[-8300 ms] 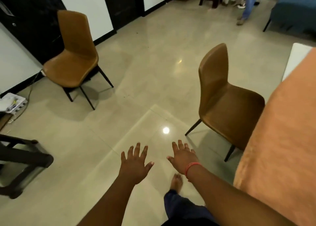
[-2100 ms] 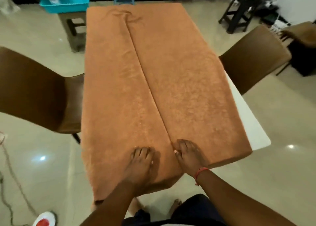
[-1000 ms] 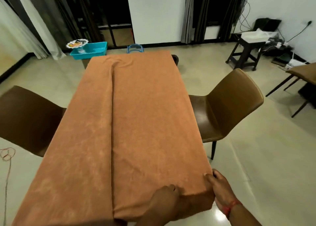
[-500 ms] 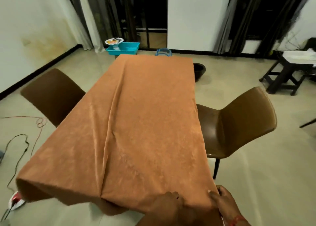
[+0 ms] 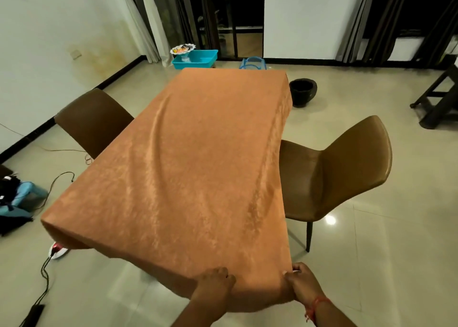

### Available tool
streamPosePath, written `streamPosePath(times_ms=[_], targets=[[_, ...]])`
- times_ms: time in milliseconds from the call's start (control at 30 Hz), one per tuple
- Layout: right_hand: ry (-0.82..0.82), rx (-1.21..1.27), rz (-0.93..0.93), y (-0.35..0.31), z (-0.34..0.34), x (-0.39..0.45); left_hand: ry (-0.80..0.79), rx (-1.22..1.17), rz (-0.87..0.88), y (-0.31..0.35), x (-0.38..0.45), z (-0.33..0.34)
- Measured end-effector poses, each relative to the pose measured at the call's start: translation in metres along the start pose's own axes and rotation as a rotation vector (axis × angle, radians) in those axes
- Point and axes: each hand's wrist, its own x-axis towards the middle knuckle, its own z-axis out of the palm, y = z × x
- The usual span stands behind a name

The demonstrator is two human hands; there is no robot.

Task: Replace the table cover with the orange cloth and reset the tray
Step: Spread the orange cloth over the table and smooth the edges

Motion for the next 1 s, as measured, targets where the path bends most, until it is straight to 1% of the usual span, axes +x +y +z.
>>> streamPosePath(times_ms=[133, 200, 333, 400, 500, 567, 600, 667, 733, 800, 867, 933, 1000], targets=[[-0.029, -0.097, 0.087, 0.034, -0.004, 0.035, 0.054, -0.065, -0.045, 0.001, -0.005, 0.008], [0.004, -0.161, 0.095, 0.032, -0.004, 0.026, 0.085, -0.092, -0.055, -0.001, -0.010, 0.009], [0.071, -0.293, 0.038, 0.028, 0.003, 0.013, 0.175, -0.138, -0.119, -0.022, -0.020, 0.010], [0.096, -0.307, -0.005, 0.020, 0.018, 0.007, 0.237, -0.182, -0.208, -0.043, -0.024, 0.012], [0.131, -0.317, -0.107, -0.001, 0.049, -0.007, 0.349, -0.320, -0.393, -0.090, -0.025, 0.018], [0.177, -0.341, -0.197, -0.015, 0.075, -0.010, 0.413, -0.392, -0.503, -0.133, -0.025, 0.026], [0.223, -0.353, -0.249, -0.021, 0.090, -0.010, 0.445, -0.415, -0.543, -0.159, -0.024, 0.031], [0.341, -0.412, -0.368, -0.033, 0.116, -0.012, 0.495, -0.384, -0.589, -0.209, -0.021, 0.039], [0.444, -0.480, -0.437, -0.045, 0.152, -0.015, 0.479, -0.340, -0.609, -0.269, -0.017, 0.048], [0.494, -0.560, -0.409, -0.057, 0.188, -0.022, 0.454, -0.313, -0.586, -0.324, -0.017, 0.059], [0.518, -0.659, -0.415, -0.064, 0.219, -0.027, 0.422, -0.296, -0.529, -0.363, -0.021, 0.067], [0.500, -0.757, -0.436, -0.066, 0.253, -0.030, 0.405, -0.271, -0.467, -0.395, -0.025, 0.076], [0.436, -0.889, -0.433, -0.060, 0.280, -0.031, 0.382, -0.254, -0.424, -0.412, -0.028, 0.084]])
